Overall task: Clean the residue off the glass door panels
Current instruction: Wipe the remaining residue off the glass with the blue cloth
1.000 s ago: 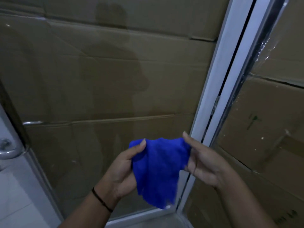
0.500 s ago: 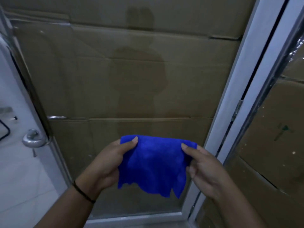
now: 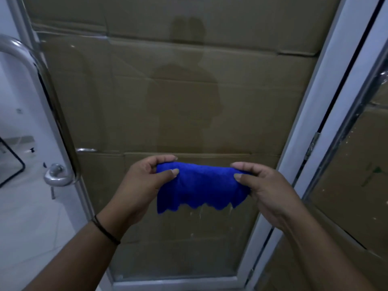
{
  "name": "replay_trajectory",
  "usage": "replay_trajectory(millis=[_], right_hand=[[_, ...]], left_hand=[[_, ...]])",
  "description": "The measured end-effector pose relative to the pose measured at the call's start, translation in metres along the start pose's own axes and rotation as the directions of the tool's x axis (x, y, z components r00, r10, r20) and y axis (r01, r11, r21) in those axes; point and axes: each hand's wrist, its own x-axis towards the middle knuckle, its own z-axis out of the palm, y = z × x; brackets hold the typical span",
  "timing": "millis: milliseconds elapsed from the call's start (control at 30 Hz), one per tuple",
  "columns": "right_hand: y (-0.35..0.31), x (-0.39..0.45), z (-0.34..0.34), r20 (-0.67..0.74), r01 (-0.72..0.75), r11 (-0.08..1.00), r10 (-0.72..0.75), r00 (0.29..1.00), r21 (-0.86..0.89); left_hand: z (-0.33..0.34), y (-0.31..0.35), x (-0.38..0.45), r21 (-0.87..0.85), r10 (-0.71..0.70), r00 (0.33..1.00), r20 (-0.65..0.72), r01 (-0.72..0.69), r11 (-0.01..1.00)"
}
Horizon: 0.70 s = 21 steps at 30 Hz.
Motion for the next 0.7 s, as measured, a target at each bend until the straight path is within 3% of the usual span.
replay_trajectory(millis=[167, 333, 467, 533, 633, 700], right_hand=[[-0.002, -0.001, 0.018, -0.049, 0.128, 0.919, -0.157, 0.986, -0.372], [0.001, -0.005, 0.036, -0.066, 0.256, 0.725, -0.384, 0.921, -0.64], [0.001, 0.001, 0.035, -0.006, 0.281, 0.618, -0.419, 0.908, -0.734], [0.009, 0.007, 0.032, 0.002, 0.292, 0.656, -0.404, 0.915, -0.696], [0.029, 0.013, 0.032, 0.044, 0.274, 0.814, -0.294, 0.955, -0.513], [0.049, 0.018, 0.032, 0.018, 0.247, 0.881, -0.262, 0.965, -0.403]], left_hand=[[-0.019, 0.01, 0.004, 0.444, 0.198, 0.979, 0.057, -0.203, 0.873], [-0.037, 0.014, 0.007, 0.573, 0.268, 0.955, 0.127, -0.291, 0.766], [-0.044, 0.007, 0.008, 0.642, 0.319, 0.942, 0.101, -0.307, 0.702], [-0.047, 0.0, 0.011, 0.713, 0.372, 0.923, 0.097, -0.325, 0.621], [-0.048, -0.019, 0.017, 0.766, 0.446, 0.886, 0.127, -0.373, 0.523], [-0.047, -0.038, 0.021, 0.667, 0.346, 0.931, 0.115, -0.331, 0.668]])
